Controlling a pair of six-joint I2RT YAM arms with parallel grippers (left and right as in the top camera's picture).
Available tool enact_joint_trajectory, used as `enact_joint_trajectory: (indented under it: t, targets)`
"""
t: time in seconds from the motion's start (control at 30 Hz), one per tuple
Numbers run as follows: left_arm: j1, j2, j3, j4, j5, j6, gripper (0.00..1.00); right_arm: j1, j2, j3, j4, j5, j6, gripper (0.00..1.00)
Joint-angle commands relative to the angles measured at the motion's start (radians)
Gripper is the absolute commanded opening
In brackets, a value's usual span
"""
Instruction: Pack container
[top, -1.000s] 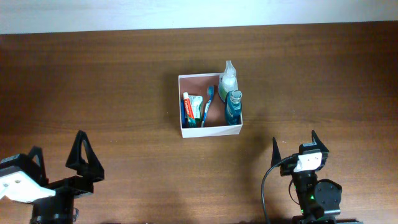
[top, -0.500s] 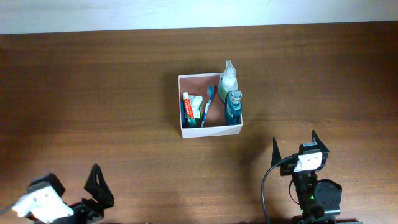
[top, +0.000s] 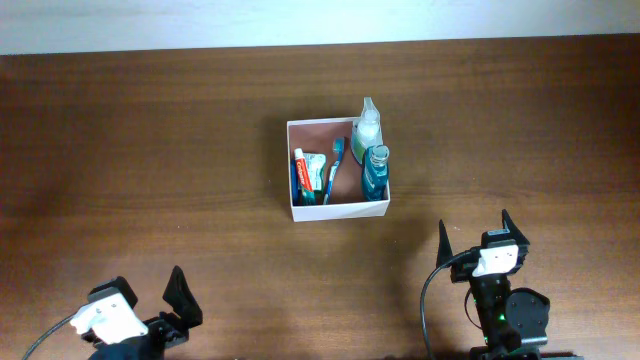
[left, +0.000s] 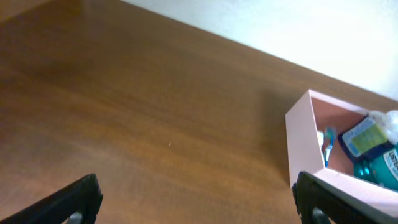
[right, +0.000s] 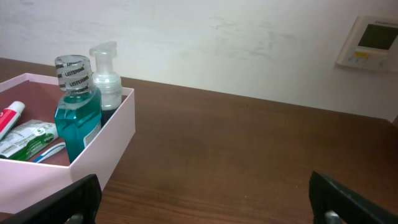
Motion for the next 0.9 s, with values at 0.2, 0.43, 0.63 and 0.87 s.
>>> enact_joint_trajectory:
  t: [0.2,0.43,0.63,0.87]
  targets:
    - [0.002,-0.116,-0.205,0.17,0.043,-0.014,0.99,0.008,-0.01,-0.005,-0.004,0.009,0.009,0.98]
    - [0.002,-0.115,-0.278,0.325,0.033,-0.013,0.99,0.008,-0.01,-0.005,-0.004,0.009,0.009,0.98]
    - [0.002,-0.115,-0.403,0.584,0.053,-0.013,0.99,0.008,-0.01,-0.005,-0.004,0.009,0.008,0.98]
    - [0.002,-0.116,-0.558,0.841,0.106,-0.013,1.0,0.008,-0.01,-0.005,-0.004,0.009,0.009,0.98]
